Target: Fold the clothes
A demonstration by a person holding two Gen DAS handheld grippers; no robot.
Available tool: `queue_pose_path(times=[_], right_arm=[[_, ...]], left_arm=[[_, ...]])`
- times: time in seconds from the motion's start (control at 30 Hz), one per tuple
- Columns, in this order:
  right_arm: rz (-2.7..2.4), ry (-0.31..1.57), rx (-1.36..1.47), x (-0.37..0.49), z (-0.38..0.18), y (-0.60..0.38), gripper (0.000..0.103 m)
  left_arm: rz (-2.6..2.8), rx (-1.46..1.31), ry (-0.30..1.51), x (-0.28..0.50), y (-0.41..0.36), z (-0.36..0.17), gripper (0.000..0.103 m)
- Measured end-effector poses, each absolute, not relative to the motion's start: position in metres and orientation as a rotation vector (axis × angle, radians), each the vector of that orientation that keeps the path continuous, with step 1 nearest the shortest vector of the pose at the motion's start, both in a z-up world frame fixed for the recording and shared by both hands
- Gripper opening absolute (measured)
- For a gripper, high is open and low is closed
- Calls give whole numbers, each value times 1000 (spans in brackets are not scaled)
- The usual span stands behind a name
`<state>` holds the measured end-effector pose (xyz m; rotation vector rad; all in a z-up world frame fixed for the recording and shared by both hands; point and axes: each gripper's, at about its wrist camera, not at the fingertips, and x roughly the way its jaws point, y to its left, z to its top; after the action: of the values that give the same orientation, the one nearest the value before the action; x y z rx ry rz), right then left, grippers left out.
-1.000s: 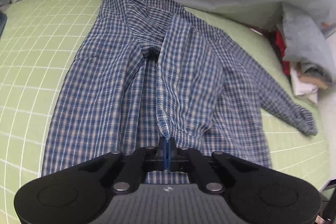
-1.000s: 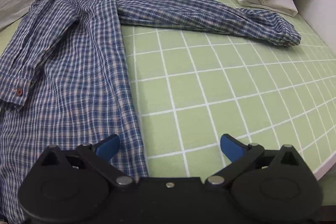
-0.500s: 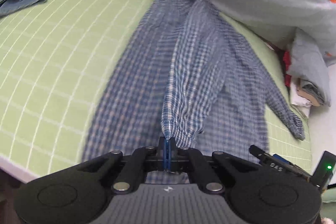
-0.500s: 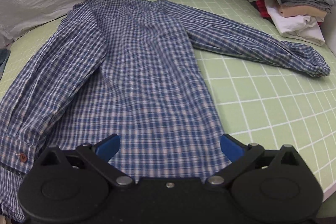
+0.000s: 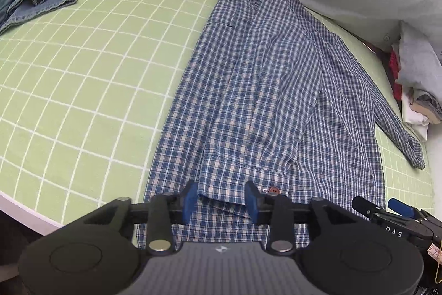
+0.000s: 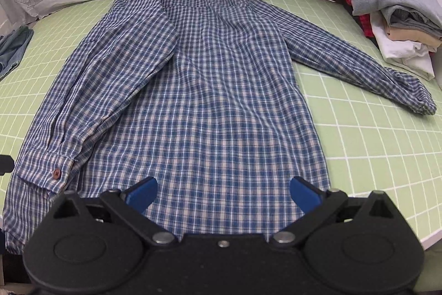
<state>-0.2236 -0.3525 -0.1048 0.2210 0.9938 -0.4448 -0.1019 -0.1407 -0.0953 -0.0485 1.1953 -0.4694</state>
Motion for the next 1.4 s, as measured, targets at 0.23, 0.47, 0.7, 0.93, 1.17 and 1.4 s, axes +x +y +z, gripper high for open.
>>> queue_pose_path(times=[0.23, 0.47, 0.7, 0.93, 1.17, 1.4], right_arm=[[-468, 916, 245, -227, -92, -369, 103], [-511, 833, 324, -246, -88, -408, 103], [-627, 794, 404, -272, -93, -471, 103], [-726, 828, 515, -292, -119, -546, 103], [-815, 792, 657, -301, -139, -628, 103], [-883, 659, 699, -297, -141, -692, 103]], left_arm=[[-413, 66, 1117, -93, -156, -76, 76], [-420, 139, 1047, -85, -195, -54, 83], [-478, 188, 997, -89, -259, -41, 87], [-552, 192, 969, -100, -304, -40, 87], [-428, 228, 977, -87, -325, -42, 87], [-338, 143, 1011, -68, -324, -43, 88]])
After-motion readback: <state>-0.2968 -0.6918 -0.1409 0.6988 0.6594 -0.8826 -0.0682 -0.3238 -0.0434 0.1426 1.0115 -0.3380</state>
